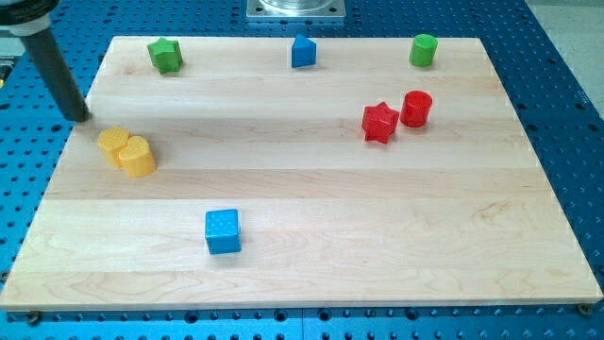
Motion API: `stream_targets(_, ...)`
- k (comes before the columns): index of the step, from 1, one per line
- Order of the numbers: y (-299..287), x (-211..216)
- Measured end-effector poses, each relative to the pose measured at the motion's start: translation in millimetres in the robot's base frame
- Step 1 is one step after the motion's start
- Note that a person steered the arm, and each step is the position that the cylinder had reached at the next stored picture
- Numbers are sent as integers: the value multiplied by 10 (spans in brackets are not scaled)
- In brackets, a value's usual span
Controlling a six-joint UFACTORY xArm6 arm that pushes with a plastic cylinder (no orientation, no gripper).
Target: Move the heart parallel left to red star
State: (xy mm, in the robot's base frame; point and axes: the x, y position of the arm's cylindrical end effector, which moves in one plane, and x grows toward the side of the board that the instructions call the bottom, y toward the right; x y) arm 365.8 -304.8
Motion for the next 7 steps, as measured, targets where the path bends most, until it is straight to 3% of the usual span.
stream_targets(2,126,934)
stream_targets(3,462,1028)
stream_targets(5,1356,890)
stream_targets(6,1237,687)
stream_targets(7,1722,621)
